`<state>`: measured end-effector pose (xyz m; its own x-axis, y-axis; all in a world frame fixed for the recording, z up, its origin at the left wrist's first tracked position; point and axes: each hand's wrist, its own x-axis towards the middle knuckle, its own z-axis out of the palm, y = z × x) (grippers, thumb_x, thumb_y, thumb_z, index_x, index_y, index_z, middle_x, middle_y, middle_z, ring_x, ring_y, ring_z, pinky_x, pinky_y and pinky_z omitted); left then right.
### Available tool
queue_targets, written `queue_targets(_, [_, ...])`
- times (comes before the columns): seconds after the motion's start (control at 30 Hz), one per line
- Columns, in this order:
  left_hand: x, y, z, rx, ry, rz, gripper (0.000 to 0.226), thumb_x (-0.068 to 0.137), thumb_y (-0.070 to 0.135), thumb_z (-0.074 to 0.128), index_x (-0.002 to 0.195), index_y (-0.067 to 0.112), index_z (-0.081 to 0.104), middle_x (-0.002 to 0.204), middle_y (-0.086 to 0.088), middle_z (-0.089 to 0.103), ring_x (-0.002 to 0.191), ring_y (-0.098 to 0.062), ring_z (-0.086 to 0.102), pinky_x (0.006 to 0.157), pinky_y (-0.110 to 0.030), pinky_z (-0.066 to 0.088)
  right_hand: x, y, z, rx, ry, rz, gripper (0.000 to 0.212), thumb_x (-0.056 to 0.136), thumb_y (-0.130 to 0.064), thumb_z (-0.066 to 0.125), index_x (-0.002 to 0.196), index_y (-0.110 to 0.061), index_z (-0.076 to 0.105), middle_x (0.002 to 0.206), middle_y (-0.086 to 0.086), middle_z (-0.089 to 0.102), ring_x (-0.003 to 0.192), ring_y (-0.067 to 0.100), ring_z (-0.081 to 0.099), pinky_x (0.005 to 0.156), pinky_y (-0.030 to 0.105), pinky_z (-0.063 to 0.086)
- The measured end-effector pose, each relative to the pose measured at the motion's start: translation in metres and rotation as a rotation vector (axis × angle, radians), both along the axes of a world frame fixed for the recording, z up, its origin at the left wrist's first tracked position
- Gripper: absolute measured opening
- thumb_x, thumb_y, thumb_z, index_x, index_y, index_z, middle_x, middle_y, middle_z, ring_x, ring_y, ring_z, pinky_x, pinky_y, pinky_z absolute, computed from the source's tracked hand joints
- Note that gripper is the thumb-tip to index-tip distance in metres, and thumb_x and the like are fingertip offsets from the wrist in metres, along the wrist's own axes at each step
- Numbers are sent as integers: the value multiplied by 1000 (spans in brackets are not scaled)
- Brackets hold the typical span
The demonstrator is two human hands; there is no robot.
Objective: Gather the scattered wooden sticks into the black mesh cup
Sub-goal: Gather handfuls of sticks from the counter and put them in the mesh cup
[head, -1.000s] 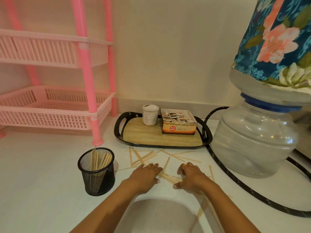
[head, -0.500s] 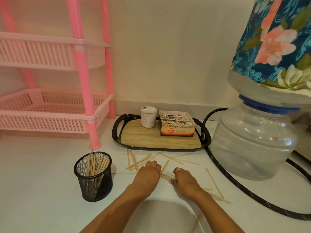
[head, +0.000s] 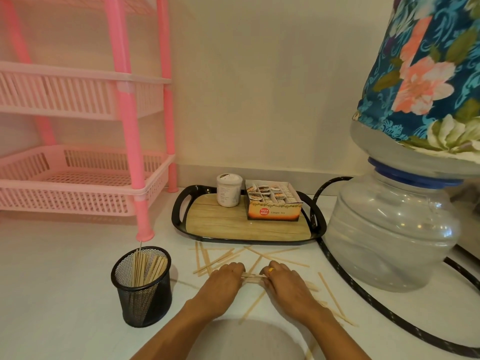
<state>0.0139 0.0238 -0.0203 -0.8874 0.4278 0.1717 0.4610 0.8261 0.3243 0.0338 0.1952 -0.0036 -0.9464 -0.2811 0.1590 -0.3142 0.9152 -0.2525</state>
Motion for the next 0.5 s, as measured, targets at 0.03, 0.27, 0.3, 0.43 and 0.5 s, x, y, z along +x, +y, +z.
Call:
queue_targets(0.03, [0, -1, 0, 78, -21, -1, 16, 98, 20, 34, 103, 13, 48, 101, -7, 57, 87, -19, 51, 71, -26, 36, -1, 2, 2, -20, -1, 7, 26, 98, -27, 36, 104, -15, 57, 102, 2, 54, 97, 19, 49, 71, 28, 27])
queue_targets(0.27, [-6, -4, 9, 630, -223, 130, 15, 92, 8, 50, 84, 20, 51, 75, 6, 52, 65, -4, 47, 57, -8, 39, -4, 8, 13, -144, -90, 27, 21, 95, -20, 36, 79, -33, 40, 78, -8, 50, 72, 14, 46, 57, 25, 32])
queue_targets(0.3, [-7, -3, 11, 790, -310, 167, 17, 90, 3, 52, 86, 19, 53, 79, 0, 55, 67, -9, 51, 62, -11, 43, -5, 8, 14, -163, -97, 32, 25, 95, -19, 37, 76, -36, 37, 78, -8, 50, 73, 13, 46, 58, 25, 32])
queue_targets(0.43, [-5, -1, 15, 1385, -547, 275, 32, 87, -2, 57, 110, 16, 46, 91, -11, 61, 77, -24, 63, 74, -33, 49, -5, -1, 22, -412, -148, 22, 32, 98, -18, 39, 69, -31, 36, 73, -1, 47, 70, 14, 43, 61, 28, 30])
queue_targets(0.5, [-2, 3, 14, 1483, -623, 284, 30, 88, 7, 58, 113, 17, 45, 94, -11, 66, 82, -23, 66, 76, -31, 51, -4, -8, 23, -510, -163, 25, 32, 98, -15, 39, 69, -27, 37, 69, -4, 45, 66, 11, 41, 59, 22, 31])
